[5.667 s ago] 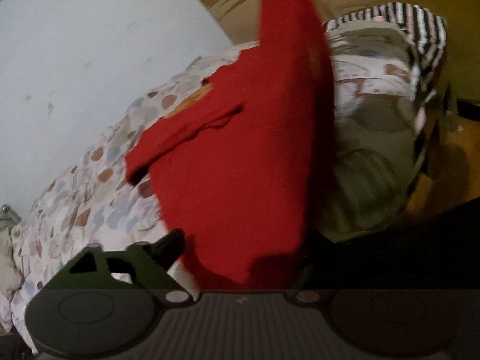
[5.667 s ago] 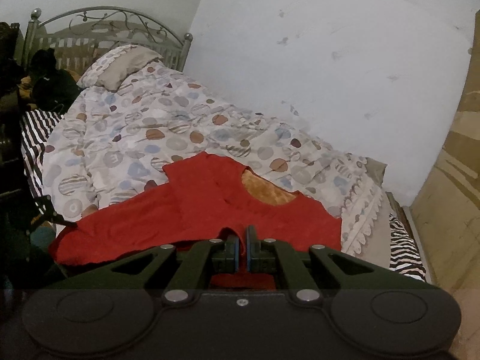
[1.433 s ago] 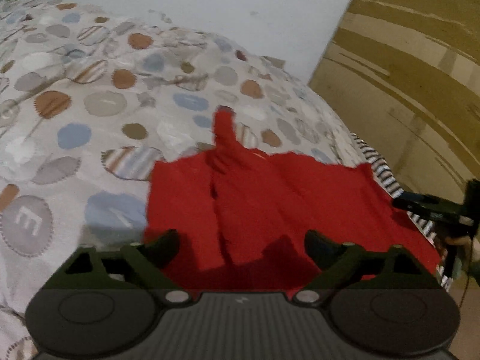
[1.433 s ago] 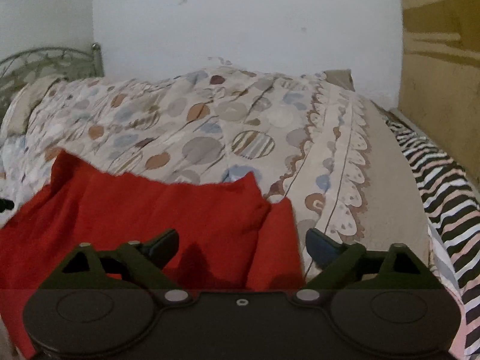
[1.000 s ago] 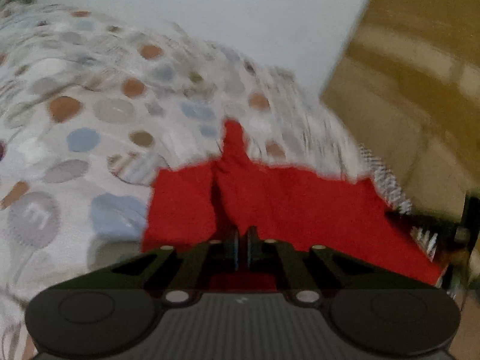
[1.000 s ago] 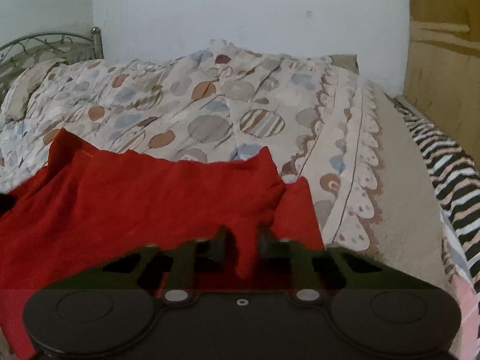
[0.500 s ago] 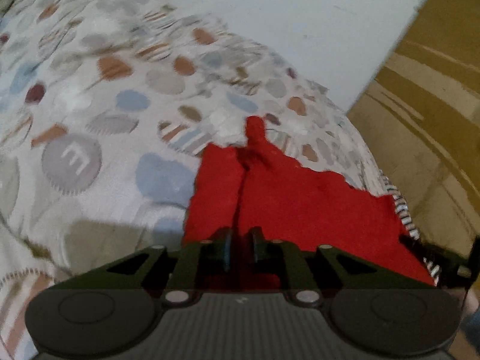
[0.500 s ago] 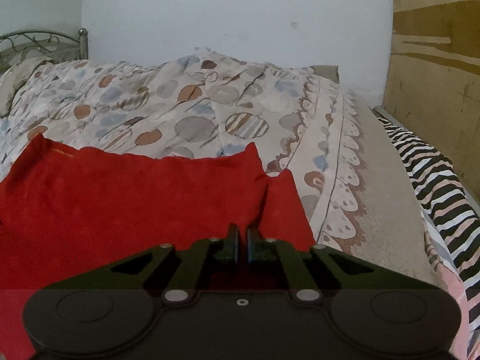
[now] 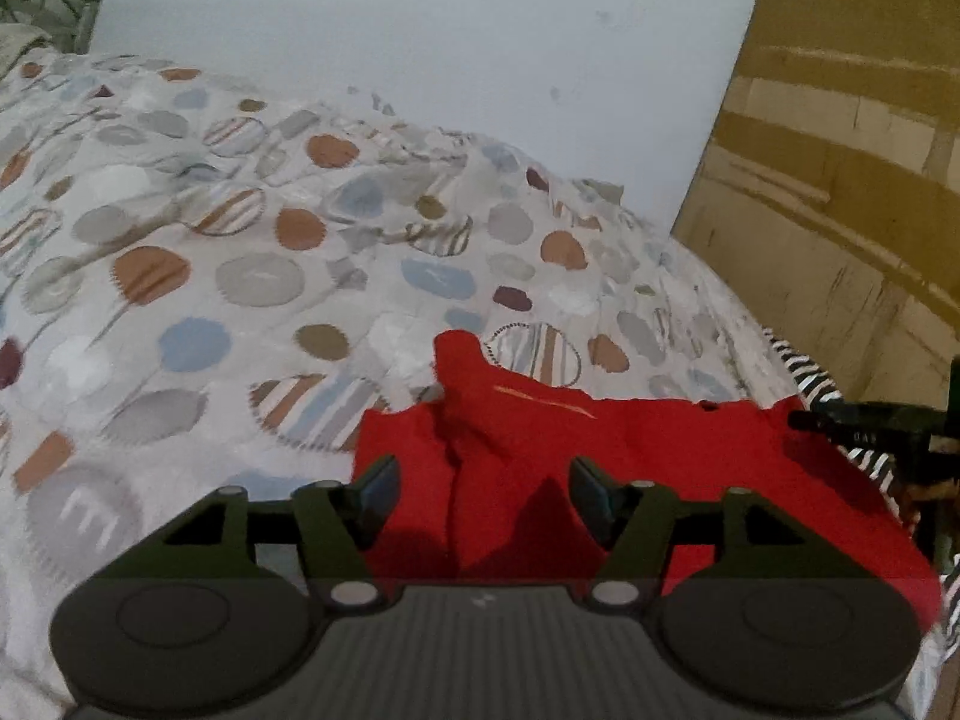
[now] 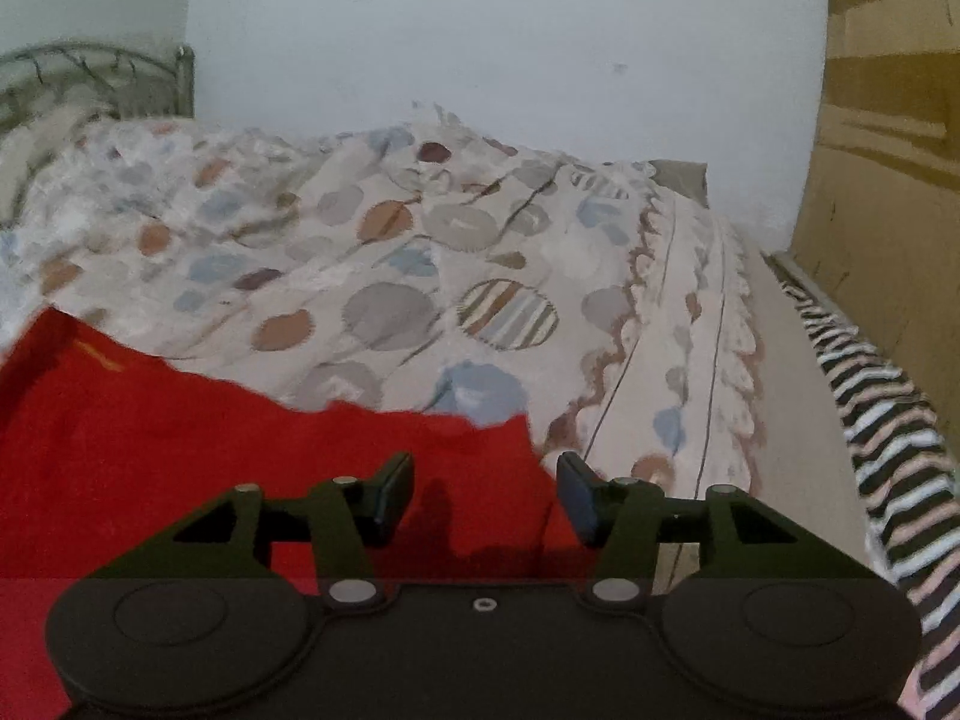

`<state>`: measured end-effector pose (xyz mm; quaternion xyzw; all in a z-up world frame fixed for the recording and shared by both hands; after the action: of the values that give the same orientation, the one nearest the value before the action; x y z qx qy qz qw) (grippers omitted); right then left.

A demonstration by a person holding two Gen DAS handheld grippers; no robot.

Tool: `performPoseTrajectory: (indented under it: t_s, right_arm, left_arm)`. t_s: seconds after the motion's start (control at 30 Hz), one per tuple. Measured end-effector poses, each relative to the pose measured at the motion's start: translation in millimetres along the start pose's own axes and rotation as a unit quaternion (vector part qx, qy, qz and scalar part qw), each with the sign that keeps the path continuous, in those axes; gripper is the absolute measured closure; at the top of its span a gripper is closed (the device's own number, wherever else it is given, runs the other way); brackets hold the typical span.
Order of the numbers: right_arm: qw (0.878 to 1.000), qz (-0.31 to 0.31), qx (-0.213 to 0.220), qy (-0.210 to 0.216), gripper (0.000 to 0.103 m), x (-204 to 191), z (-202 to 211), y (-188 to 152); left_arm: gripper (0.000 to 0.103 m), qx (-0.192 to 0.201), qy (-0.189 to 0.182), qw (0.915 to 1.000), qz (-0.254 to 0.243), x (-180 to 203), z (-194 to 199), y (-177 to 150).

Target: Fold small clothes

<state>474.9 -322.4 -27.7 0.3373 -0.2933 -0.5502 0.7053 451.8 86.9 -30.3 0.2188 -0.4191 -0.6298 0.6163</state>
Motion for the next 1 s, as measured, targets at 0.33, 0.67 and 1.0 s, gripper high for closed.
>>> performPoseTrajectory:
  t_s: [0.33, 0.67, 1.0]
  right_arm:
    - [0.998, 0.008, 0.022, -0.061, 0.098, 17, -4, 3]
    - [0.999, -0.009, 0.0, -0.052, 0.082, 20, -13, -9]
    - [0.999, 0.026, 0.031, -0.006, 0.001, -23, 53, 4]
  left_arm:
    - [0.099, -0.019, 0.048, 0.9976, 0.046, -21, -26, -8]
    - [0.023, -0.018, 0.068, 0.9957, 0.061, -20, -9, -2]
    - [0.001, 0.001, 0.096, 0.9939, 0.054, -8, 60, -25]
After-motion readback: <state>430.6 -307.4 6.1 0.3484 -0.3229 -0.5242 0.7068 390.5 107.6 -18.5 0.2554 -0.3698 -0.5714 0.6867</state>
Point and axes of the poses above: each gripper's, at about its wrist camera, not at the fingertips, and z roughly against the way its jaws point, x to its right, y to its top, the point moved 4 cm from there along -z, roughly the way its jaws point, and after that the axes turned 6 degrees about y, right-handed, at the moved point
